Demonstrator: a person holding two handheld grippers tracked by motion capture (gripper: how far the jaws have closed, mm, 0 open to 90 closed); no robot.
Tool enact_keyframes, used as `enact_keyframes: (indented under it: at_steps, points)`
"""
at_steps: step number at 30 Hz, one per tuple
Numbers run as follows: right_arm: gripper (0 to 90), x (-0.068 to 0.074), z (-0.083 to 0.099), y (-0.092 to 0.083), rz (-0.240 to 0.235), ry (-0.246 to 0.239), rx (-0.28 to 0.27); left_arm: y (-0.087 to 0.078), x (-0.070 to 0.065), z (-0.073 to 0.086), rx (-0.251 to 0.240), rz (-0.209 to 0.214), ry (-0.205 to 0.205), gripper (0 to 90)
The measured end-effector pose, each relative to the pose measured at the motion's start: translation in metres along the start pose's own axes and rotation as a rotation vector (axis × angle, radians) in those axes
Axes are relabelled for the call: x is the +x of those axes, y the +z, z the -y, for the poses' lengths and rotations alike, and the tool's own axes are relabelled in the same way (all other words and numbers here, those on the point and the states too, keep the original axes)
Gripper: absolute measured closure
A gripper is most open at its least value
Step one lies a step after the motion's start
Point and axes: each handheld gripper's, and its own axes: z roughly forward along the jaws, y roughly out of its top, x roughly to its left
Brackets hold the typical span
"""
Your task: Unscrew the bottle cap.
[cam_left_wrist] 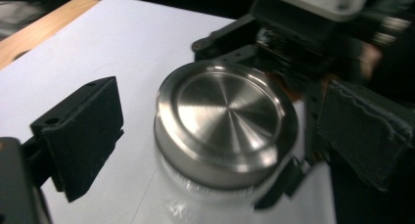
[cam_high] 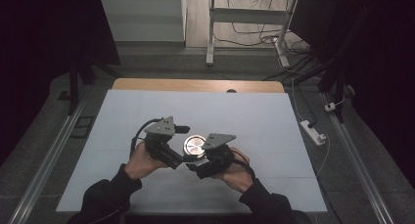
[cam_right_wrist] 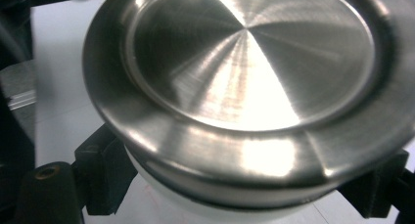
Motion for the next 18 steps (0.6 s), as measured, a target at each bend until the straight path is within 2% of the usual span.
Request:
enact_keyframes:
  at_steps: [1,2,3,5,6,8,9,10,11,13,15,16,17,18]
  points:
    - [15.1,0.0,0.0,0.0,-0.017,-0.006,-0.003,-0.003,0.0,0.001,0.017,0.015,0.029,3.3]
    - [15.1,0.0,0.0,0.0,-0.06,-0.027,-0.003,-0.004,-0.001,0.003,0.054,0.047,0.092,4.8]
    - [15.1,0.002,-0.001,0.0,-0.077,-0.033,-0.002,-0.004,-0.001,0.003,0.054,0.047,0.092,4.6]
    - [15.1,0.005,-0.001,0.001,-0.113,-0.064,0.003,-0.001,-0.004,0.004,0.084,0.068,0.127,5.3]
    - [15.1,0.007,-0.001,0.001,-0.13,-0.077,0.006,0.005,-0.006,0.005,0.106,0.08,0.159,5.4]
    - [15.1,0.012,-0.002,0.002,-0.153,-0.107,0.013,0.007,-0.008,0.005,0.112,0.091,0.169,6.9]
    - [15.1,0.014,-0.002,0.002,-0.164,-0.116,0.012,0.011,-0.01,0.005,0.121,0.111,0.191,8.9]
    - [15.1,0.015,-0.003,0.002,-0.17,-0.123,0.014,0.011,-0.01,0.005,0.121,0.111,0.191,11.9]
    - [15.1,0.016,-0.003,0.002,-0.173,-0.13,0.013,0.013,-0.013,0.006,0.122,0.109,0.218,15.0]
    - [15.1,0.017,-0.003,0.002,-0.17,-0.14,0.017,0.013,-0.013,0.007,0.113,0.104,0.219,18.1]
    - [15.1,0.015,-0.003,0.002,-0.16,-0.129,0.01,0.013,-0.012,0.007,0.1,0.088,0.199,18.4]
    - [15.1,0.014,-0.003,0.001,-0.151,-0.119,0.006,0.015,-0.012,0.006,0.085,0.05,0.166,18.5]
    - [15.1,0.012,-0.003,0.001,-0.138,-0.107,0.002,0.015,-0.012,0.006,0.085,0.05,0.166,18.5]
    - [15.1,0.012,-0.003,0.001,-0.138,-0.107,0.002,0.016,-0.012,0.006,0.079,0.027,0.144,18.5]
